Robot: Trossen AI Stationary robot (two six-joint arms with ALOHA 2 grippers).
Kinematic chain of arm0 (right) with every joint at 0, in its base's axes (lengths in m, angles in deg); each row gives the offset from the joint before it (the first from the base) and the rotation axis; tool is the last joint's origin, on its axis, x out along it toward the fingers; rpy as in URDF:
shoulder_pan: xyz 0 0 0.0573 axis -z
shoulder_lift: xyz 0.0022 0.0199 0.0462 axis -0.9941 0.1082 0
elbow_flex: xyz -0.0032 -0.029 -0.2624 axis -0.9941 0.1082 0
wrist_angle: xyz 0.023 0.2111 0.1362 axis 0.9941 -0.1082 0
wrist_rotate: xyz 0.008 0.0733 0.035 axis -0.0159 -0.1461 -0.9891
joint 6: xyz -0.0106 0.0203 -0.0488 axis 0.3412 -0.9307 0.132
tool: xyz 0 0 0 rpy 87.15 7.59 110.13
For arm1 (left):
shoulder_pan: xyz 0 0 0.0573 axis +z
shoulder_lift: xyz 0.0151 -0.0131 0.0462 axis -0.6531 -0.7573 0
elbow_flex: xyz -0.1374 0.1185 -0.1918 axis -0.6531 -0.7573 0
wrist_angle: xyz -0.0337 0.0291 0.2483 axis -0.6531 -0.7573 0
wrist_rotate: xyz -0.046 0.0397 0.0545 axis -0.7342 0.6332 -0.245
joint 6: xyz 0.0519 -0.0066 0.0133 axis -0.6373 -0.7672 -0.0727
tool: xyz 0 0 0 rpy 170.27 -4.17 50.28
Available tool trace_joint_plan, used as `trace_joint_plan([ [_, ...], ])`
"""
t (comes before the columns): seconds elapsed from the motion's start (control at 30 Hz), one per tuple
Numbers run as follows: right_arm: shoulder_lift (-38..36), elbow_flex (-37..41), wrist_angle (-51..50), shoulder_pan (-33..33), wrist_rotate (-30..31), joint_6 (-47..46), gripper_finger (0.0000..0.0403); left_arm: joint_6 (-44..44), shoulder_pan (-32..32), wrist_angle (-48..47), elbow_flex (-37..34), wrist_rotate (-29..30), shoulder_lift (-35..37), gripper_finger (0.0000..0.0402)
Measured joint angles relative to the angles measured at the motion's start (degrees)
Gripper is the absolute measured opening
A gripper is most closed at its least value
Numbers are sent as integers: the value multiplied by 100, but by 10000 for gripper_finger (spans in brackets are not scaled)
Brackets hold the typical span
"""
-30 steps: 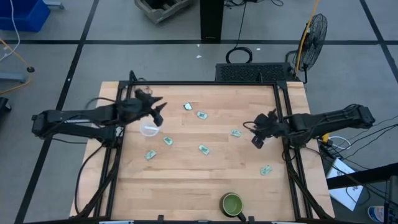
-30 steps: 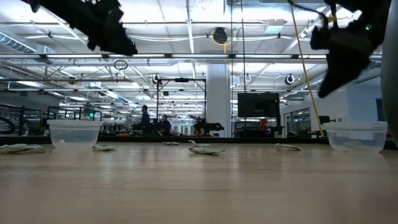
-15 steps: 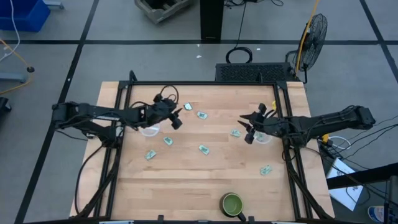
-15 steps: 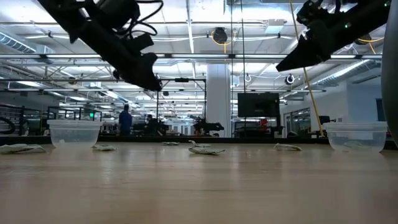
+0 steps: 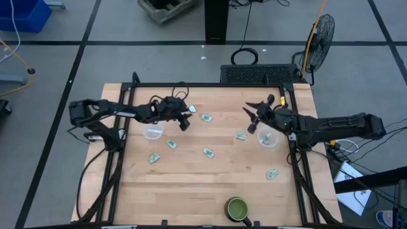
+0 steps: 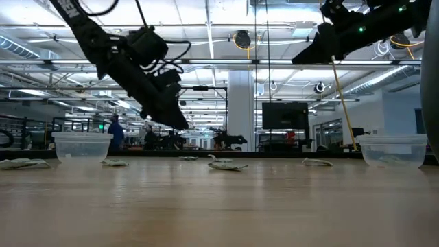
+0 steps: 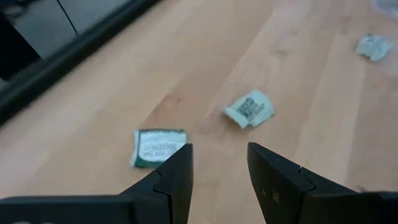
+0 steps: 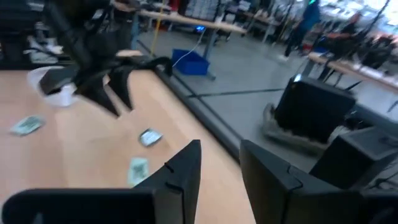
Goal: Pick and place Stevia / Truvia into bins
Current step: Put the stevia packet into the left transparent container
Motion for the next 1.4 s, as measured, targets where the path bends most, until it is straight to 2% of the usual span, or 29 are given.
trace_joint_plan([
  [0.13, 4, 0, 354, 250, -2, 249, 105, -146, 92, 434, 0, -52, -377, 157],
  [0.3, 4, 0, 762, 522, -8, 463, 105, -1043, 193, 786, 0, -69, -721, 157],
  [0.43, 4, 0, 1028, 699, -13, 537, 105, -898, 350, 918, 4, -107, -891, 157],
  [0.63, 4, 0, 1234, 902, -13, 537, 105, -629, 637, 905, 10, -744, -1166, 157],
  [0.83, 28, 0, 1267, 1001, -178, 536, 105, -573, 802, 883, 266, -835, -1487, 157],
  [0.93, 74, 0, 1321, 1050, -668, 531, 105, -617, 833, 724, 498, -898, -1606, 157],
  [1.07, 168, 0, 1315, 1092, -1338, 501, 105, -640, 832, 18, 863, -893, -1723, 157],
  [1.23, 313, 0, 1305, 1086, -1508, 488, 105, -644, 726, -863, 1169, -712, -1748, 157],
  [1.4, 464, 0, 1225, 1086, -1508, 428, 105, -452, 624, -1032, 1190, -329, -1746, 144],
])
